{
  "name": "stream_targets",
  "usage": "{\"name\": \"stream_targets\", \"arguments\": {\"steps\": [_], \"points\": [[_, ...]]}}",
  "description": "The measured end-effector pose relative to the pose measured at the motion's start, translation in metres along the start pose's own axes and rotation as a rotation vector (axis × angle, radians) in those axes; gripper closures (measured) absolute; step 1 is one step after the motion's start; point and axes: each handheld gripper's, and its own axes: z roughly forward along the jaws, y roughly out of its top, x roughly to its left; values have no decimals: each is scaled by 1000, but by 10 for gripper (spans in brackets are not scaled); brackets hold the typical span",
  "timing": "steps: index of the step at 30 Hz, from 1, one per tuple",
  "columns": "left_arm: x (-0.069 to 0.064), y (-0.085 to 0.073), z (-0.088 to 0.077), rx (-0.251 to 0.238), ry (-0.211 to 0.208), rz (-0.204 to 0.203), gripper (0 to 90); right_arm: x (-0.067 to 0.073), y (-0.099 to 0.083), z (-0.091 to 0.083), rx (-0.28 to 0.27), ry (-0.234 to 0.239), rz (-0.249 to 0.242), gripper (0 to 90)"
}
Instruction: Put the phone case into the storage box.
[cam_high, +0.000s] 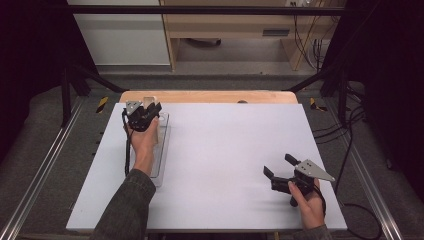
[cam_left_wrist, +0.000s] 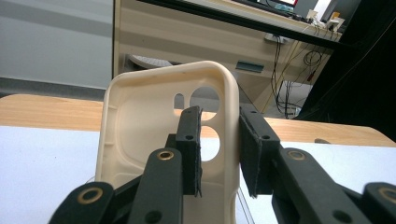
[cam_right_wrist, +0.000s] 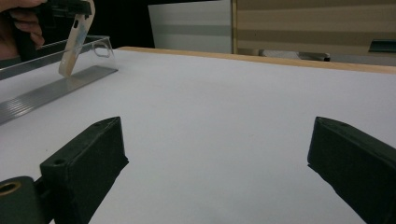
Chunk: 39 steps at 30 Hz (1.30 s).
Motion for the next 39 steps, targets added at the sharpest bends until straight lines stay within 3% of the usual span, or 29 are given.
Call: {"name": "stream_targets", "arguments": {"steps": [25,33,39], "points": [[-1,0,1,0,-8,-2,681,0,0,0,0,-1,4,42],[-2,2,-2,-2,-4,14,619,1,0,0,1,-2,0,42],[-2,3,-4,-3,15,22,521,1,0,0,1,-1,-1,42]]}}
